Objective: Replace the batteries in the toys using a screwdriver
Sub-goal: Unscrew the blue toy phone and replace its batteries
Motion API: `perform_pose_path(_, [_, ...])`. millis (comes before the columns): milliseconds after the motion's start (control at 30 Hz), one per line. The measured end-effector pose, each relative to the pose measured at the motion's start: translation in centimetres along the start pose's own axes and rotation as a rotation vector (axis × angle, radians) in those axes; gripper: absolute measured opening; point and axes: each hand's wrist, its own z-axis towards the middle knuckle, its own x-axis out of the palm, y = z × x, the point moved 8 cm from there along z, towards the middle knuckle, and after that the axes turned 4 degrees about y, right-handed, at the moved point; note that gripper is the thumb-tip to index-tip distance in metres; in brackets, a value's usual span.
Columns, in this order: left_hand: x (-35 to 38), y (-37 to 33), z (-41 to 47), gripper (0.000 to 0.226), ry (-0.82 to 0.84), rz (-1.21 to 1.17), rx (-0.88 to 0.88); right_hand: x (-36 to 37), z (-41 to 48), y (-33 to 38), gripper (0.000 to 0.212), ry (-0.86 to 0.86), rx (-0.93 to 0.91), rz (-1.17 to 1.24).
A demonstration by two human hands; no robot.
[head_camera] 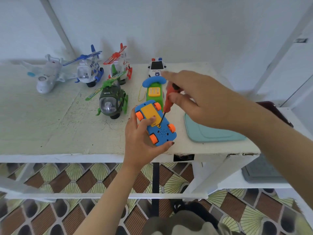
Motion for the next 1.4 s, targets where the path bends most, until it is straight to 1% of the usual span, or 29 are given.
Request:
perform_pose_path(67, [0.0, 0.0, 0.0, 0.064, 0.002, 0.006, -0.009, -0.1, -0.1, 0.7, 0.048, 0.015, -0.127, 0.084])
perform_pose_path(133, [0.1, 0.1, 0.0, 0.064, 0.004, 0.005, -0.019, -0.6, -0.2, 1.1, 0.037, -0.012, -0.182, 0.108])
perform_pose_path(200, [0.0, 0.0, 0.0, 0.065, 0.001, 0.014, -0.026, -1.2, -0.1, 1.4, 0.026, -0.066, -0.199, 0.027])
perform_pose_path(267, [0.0, -0.1, -0.1, 0.066, -0.005, 0.015, -0.031, -1.4, 0.3, 1.5, 0.024, -0.092, -0.182, -0.043])
perform_pose_path(367, [0.0, -0.2, -0.1, 0.066, -0.007, 0.007, -0.028, -1.8, 0.7, 1.6, 0.029, -0.114, -0.134, -0.102])
perform_pose_path(433, [0.0, -0.1, -0.1, 0.066, -0.006, 0.000, -0.028, -2.0, 1.2, 1.2, 0.036, -0.092, -0.064, -0.158])
perform_pose_path(500, [0.0, 0.1, -0.1, 0.066, -0.011, -0.007, -0.024, -2.3, 1.5, 0.8, 0.045, -0.061, 0.022, -0.264])
perform_pose_path(600, [0.1, 0.1, -0.1, 0.065, -0.010, -0.015, -0.014, -2.8, 1.5, 0.3, 0.053, -0.053, 0.118, -0.362])
perform_pose_path(733, [0.2, 0.2, -0.1, 0.066, 0.002, -0.009, -0.022, -3.0, 1.1, 0.1, 0.061, -0.071, 0.217, -0.386])
perform_pose_path(900, [0.1, 0.2, -0.2, 0.065, 0.001, -0.009, -0.026, -2.9, 0.1, -0.7, 0.063, -0.135, 0.354, -0.409])
perform_pose_path(967, [0.1, 0.2, -0.2, 0.065, 0.001, -0.003, -0.032, -2.8, -0.3, -1.9, 0.066, -0.157, 0.393, -0.297])
perform_pose_path(1067, [0.0, 0.2, -0.2, 0.066, 0.004, -0.009, -0.029, -2.9, -0.9, -4.5, 0.065, -0.183, 0.415, -0.031])
perform_pose_path(1133, [0.0, 0.1, -0.2, 0.066, 0.001, -0.023, -0.025, -3.1, -1.6, -6.4, 0.053, -0.229, 0.448, 0.142])
perform_pose_path(1200, [0.0, 0.0, -0.3, 0.065, -0.008, -0.040, -0.025, -2.9, -2.5, -8.4, 0.036, -0.317, 0.491, 0.333])
perform_pose_path(1300, [-0.3, -0.2, -0.3, 0.064, -0.031, -0.040, -0.006, -0.5, -4.1, -11.5, 0.012, -0.413, 0.569, 0.652])
perform_pose_path(1333, [-0.3, -0.2, -0.3, 0.064, -0.034, -0.035, -0.001, 0.7, -4.6, -12.4, 0.008, -0.417, 0.594, 0.699])
perform_pose_path(1367, [-0.3, -0.2, -0.3, 0.064, -0.037, -0.033, 0.001, 2.0, -5.2, -13.2, 0.009, -0.410, 0.621, 0.683])
perform_pose_path(1400, [-0.3, -0.2, -0.3, 0.064, -0.040, -0.036, -0.001, 3.1, -5.8, -13.8, 0.012, -0.406, 0.638, 0.605])
